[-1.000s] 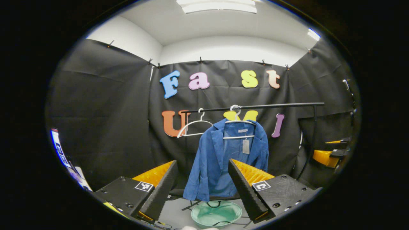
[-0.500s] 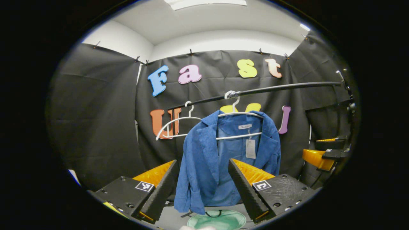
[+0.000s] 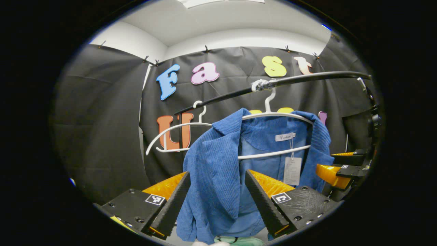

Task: Grasp the clothes on the hanger with both hands and then place them into the laundry hamper below.

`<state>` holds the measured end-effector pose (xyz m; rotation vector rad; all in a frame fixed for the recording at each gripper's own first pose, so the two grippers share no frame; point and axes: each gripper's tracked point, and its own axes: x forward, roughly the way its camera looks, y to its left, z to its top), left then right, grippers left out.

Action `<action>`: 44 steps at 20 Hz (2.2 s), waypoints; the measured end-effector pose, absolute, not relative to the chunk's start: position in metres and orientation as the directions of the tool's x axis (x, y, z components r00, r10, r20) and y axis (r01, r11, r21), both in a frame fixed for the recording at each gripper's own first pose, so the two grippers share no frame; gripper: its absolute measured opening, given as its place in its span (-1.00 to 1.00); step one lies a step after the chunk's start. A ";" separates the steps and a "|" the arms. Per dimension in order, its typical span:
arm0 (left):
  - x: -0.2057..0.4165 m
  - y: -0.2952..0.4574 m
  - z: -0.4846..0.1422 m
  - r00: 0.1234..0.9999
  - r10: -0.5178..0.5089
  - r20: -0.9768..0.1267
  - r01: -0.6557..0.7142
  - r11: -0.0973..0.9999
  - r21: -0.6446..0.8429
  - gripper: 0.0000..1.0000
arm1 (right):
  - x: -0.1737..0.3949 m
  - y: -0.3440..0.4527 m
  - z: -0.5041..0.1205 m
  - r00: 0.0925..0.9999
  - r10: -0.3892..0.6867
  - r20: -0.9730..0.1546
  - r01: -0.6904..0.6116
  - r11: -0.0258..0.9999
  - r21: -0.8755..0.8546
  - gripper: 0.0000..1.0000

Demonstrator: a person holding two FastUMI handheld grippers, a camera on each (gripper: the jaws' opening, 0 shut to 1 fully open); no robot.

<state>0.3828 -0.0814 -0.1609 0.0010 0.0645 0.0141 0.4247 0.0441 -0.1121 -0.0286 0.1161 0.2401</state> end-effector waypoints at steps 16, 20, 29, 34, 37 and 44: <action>0.444 -0.081 -0.203 0.986 0.052 -0.158 -0.052 0.999 0.007 0.62 | 0.470 0.072 -0.129 0.959 0.236 -0.160 -0.214 0.966 0.141 -0.47; 0.441 -0.074 -0.217 0.973 0.080 -0.215 -0.083 0.997 -0.002 -0.17 | 0.469 0.071 -0.135 0.936 0.305 -0.174 -0.258 0.934 0.246 -0.75; 0.442 -0.085 -0.215 0.973 0.001 -0.232 -0.014 0.998 -0.055 -1.00 | 0.464 0.064 -0.134 0.920 0.358 -0.160 -0.308 0.912 0.270 -0.89; 0.438 -0.079 -0.210 0.975 -0.009 -0.220 -0.006 0.998 -0.069 -1.00 | 0.459 0.075 -0.129 0.875 0.470 -0.120 -0.397 0.836 0.378 -0.89; 0.434 -0.073 -0.204 0.978 -0.009 -0.210 -0.009 0.996 -0.084 -1.00 | 0.454 0.070 -0.119 0.847 0.527 -0.062 -0.451 0.778 0.438 -0.89; 0.437 -0.056 -0.156 0.990 -0.018 -0.138 -0.011 0.979 -0.202 -0.99 | 0.441 0.071 -0.077 0.775 0.626 0.085 -0.545 0.595 0.591 -0.89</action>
